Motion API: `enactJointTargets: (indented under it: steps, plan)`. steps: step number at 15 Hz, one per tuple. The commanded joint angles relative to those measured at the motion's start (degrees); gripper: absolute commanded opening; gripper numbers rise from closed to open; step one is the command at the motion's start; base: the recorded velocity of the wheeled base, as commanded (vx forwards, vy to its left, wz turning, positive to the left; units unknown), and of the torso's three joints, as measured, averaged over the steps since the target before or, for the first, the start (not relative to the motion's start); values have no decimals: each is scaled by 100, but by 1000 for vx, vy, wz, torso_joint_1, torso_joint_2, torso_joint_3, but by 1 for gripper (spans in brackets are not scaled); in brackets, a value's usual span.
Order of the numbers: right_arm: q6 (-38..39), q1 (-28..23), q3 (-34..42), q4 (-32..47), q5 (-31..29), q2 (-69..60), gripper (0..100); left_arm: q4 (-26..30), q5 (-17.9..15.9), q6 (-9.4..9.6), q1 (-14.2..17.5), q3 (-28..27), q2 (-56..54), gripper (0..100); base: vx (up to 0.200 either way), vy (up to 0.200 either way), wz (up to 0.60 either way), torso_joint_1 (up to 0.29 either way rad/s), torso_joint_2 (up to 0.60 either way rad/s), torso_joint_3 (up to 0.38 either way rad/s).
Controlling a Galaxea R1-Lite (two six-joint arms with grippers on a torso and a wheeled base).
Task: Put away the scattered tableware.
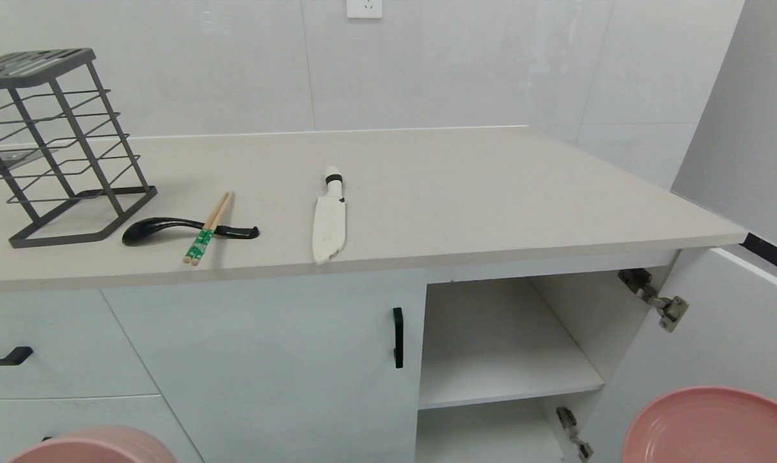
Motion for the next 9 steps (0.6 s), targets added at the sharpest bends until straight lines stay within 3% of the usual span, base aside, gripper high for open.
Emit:
enactJointTargets:
  steps: [1,9]
  plan:
    - [0,2,0,2,1,6,0,-1,-8,13,4,-4,9,0,0,0,0,0,0,0]
    - [-97,327,0,-16,247,24,0,-1,-26,57,4,-4,9,0,0,0,0,0,0,0]
